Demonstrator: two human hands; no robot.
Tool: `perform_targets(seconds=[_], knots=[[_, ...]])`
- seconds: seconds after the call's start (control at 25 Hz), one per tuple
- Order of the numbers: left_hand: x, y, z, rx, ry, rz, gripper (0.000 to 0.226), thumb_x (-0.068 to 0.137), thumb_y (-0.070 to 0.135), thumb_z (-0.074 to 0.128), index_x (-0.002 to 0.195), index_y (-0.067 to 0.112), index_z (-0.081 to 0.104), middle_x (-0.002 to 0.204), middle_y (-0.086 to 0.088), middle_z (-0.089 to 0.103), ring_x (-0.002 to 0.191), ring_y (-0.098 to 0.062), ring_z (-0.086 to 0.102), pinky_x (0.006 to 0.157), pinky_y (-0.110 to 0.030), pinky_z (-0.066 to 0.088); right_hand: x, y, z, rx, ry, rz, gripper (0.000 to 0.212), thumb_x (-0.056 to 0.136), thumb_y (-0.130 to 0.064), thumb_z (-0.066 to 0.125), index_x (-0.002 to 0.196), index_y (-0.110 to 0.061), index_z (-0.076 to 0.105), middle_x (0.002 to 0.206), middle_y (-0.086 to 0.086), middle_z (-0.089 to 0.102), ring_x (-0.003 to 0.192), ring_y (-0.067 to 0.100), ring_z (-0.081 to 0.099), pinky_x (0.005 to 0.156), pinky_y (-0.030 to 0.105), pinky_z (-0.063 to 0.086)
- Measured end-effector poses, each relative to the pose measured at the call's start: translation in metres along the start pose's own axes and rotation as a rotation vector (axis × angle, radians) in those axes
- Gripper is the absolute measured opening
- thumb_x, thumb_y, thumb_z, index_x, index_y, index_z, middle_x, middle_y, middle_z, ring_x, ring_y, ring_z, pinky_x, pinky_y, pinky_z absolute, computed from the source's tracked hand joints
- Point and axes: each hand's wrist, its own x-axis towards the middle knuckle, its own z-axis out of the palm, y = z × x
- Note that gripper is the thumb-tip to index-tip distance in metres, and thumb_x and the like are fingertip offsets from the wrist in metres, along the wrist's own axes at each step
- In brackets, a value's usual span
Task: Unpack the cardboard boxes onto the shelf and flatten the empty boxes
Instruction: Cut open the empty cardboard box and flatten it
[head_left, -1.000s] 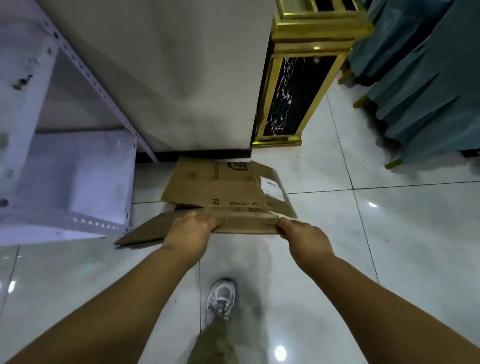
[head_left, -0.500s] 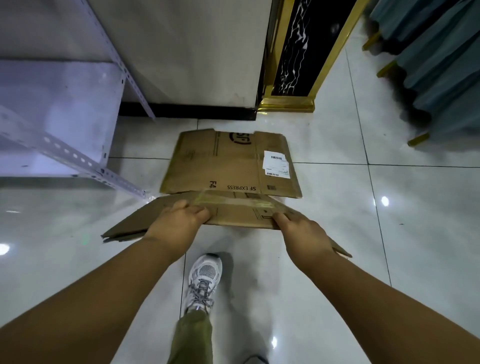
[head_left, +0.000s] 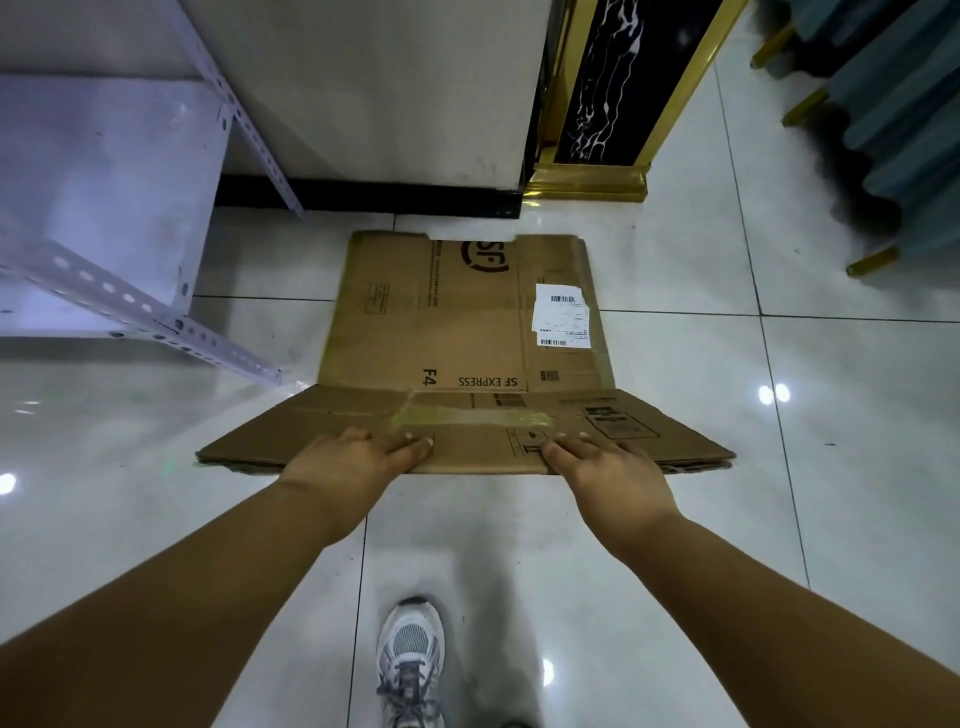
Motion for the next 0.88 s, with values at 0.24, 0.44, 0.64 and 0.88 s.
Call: perform_targets(seconds=[0.24, 0.44, 0.64, 0.88], knots=[[0.027, -0.020, 0.012, 0.046, 0.046, -0.019, 0.096, 0.088, -0.006, 0.049, 0.150, 0.032, -0.013, 0.161, 0.005, -0.003, 0.140, -0.024, 0.028, 0.105, -0.034, 0.033, 0.034, -0.007, 0.004, -0.001, -0.024, 0.030, 0.065, 0.098, -0.004, 0.035, 0.154, -0.026, 0.011, 0.160, -0.005, 0.017, 0.148, 0.020, 0.015, 0.117, 0.041, 0.018], [0.046, -0.047, 0.012, 0.072, 0.099, -0.034, 0.096, 0.089, -0.006, 0.049, 0.149, 0.030, -0.017, 0.161, 0.004, -0.004, 0.145, -0.025, 0.020, 0.105, -0.033, 0.035, 0.066, -0.013, -0.006, -0.066, 0.052, 0.044, 0.062, 0.098, -0.004, 0.035, 0.152, -0.025, 0.015, 0.159, -0.004, 0.021, 0.146, 0.021, 0.019, 0.115, 0.041, 0.021], [0.067, -0.054, 0.020, 0.041, 0.064, -0.032, 0.102, 0.087, -0.009, 0.050, 0.147, 0.034, -0.021, 0.161, 0.000, 0.005, 0.143, -0.029, 0.024, 0.101, -0.036, 0.041, 0.083, -0.013, 0.000, -0.076, 0.026, 0.074, 0.065, 0.096, -0.004, 0.040, 0.151, -0.028, 0.018, 0.152, -0.005, 0.036, 0.136, 0.024, 0.038, 0.099, 0.034, 0.039], [0.062, -0.045, 0.061, 0.006, -0.125, -0.003, 0.096, 0.089, -0.006, 0.049, 0.149, 0.037, -0.014, 0.160, -0.001, 0.007, 0.143, -0.030, 0.023, 0.105, -0.039, 0.037, 0.072, -0.027, 0.045, -0.042, -0.117, 0.062, 0.069, 0.096, -0.008, 0.043, 0.152, -0.033, 0.012, 0.152, -0.007, 0.032, 0.135, 0.022, 0.037, 0.095, 0.031, 0.041]])
